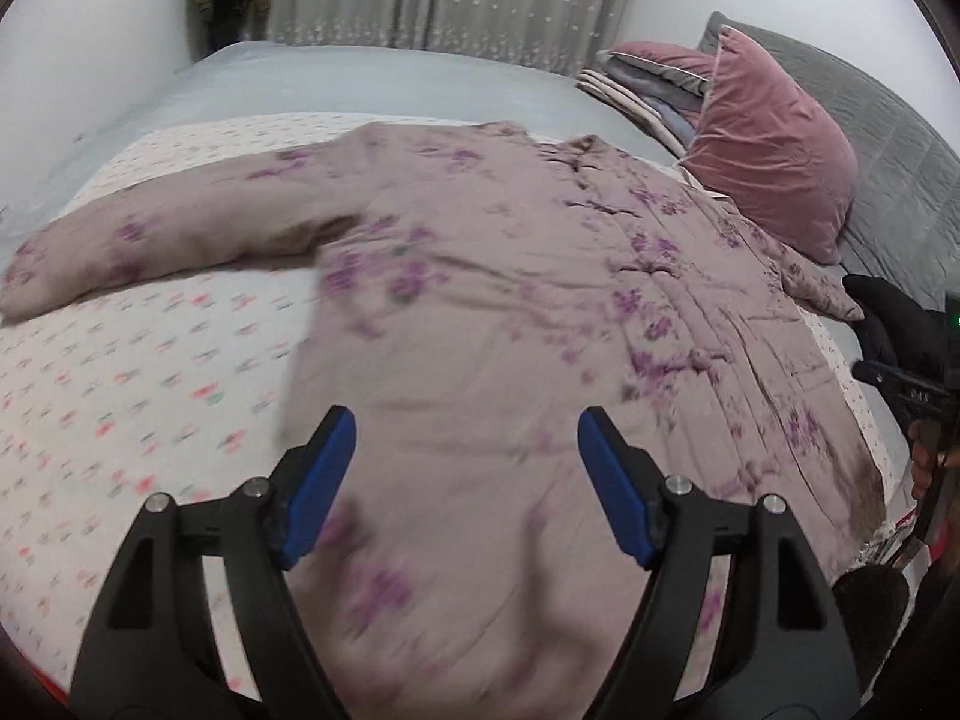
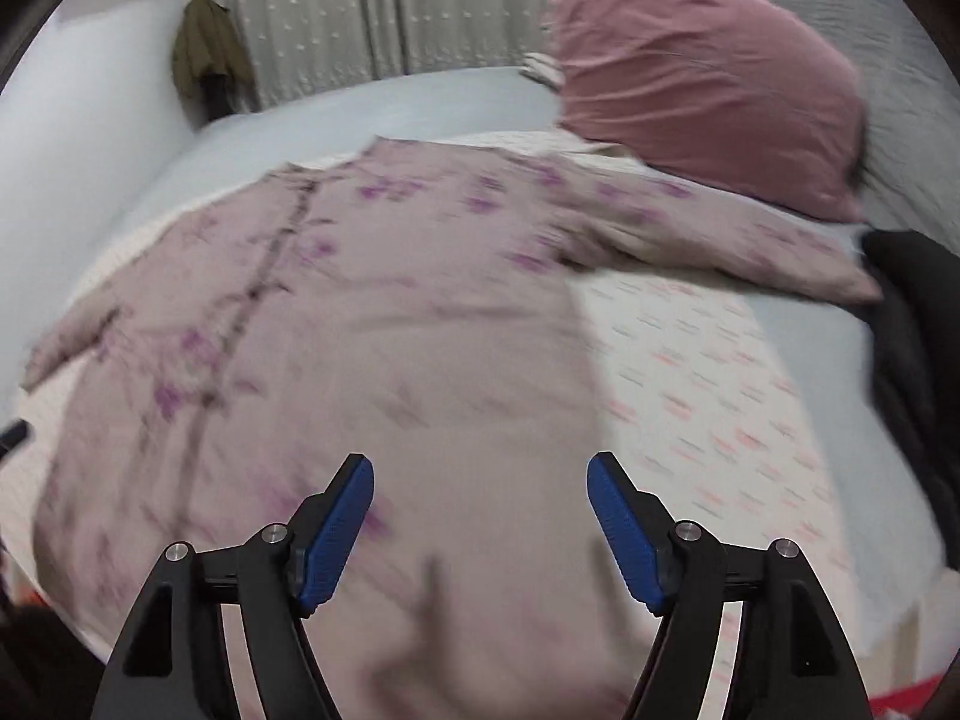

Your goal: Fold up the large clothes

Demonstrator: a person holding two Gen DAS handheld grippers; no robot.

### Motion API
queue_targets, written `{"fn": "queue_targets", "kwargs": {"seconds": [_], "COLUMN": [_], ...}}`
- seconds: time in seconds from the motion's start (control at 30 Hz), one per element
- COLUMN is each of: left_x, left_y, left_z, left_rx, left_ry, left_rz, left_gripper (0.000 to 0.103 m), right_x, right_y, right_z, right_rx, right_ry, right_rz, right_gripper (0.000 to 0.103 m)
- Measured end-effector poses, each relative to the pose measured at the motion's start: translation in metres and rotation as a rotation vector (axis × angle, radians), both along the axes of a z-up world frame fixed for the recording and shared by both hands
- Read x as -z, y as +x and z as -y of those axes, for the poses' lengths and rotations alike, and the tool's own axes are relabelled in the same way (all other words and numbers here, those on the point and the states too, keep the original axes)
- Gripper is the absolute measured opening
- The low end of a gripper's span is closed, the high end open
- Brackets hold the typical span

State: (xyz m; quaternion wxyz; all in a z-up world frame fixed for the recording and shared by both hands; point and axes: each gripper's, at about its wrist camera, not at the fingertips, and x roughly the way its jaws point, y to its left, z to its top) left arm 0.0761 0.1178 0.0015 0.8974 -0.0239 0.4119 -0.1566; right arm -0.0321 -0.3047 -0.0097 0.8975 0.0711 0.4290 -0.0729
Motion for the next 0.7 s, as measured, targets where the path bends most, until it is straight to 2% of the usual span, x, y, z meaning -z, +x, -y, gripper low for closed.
{"fn": "queue_targets", "kwargs": {"seconds": [0.1,0.13,0.17,0.2,0.23,0.3,0.33,0.37,0.43,0.53,0.7], "left_x": [0.031,0.041,0.060,0.067,0.067,0.064,0.063,0.063,0.060,0.049,0.017], "left_y": [0.021,0.024,0.027,0.020,0.008,-0.012,-0.020,-0.030,-0.043,-0.044,-0.008], "left_z": [0.024,0.028,0.034,0.035,0.037,0.047,0.049,0.048,0.039,0.021,-0.038], "left_rx": [0.029,0.026,0.009,0.006,0.012,0.086,0.117,0.153,0.177,0.156,-0.045], "left_ry": [0.033,0.044,0.070,0.083,0.102,0.215,0.255,0.265,0.233,0.166,0.057], "left_rz": [-0.016,-0.045,-0.109,-0.105,-0.046,-0.028,-0.029,-0.047,-0.064,-0.090,-0.057], "left_gripper": [0.077,0.077,0.077,0.077,0.077,0.079,0.085,0.085,0.085,0.085,0.085], "right_x": [0.015,0.024,0.033,0.046,0.061,0.094,0.094,0.092,0.085,0.081,0.066], "right_y": [0.048,0.063,0.076,0.084,0.089,0.093,0.089,0.091,0.094,0.097,0.103], "right_z": [-0.030,-0.039,-0.048,-0.055,-0.062,-0.072,-0.078,-0.084,-0.092,-0.093,-0.099], "right_rx": [-0.012,-0.006,-0.003,-0.012,-0.024,-0.052,-0.060,-0.066,-0.089,-0.077,-0.112], "right_ry": [0.030,0.034,0.040,0.054,0.058,0.016,-0.028,-0.066,-0.107,-0.095,-0.004], "right_rz": [0.003,0.009,0.017,0.024,0.018,-0.037,-0.015,-0.018,-0.026,-0.027,0.039], "right_gripper": [0.075,0.075,0.075,0.075,0.075,0.077,0.079,0.080,0.080,0.080,0.080]}}
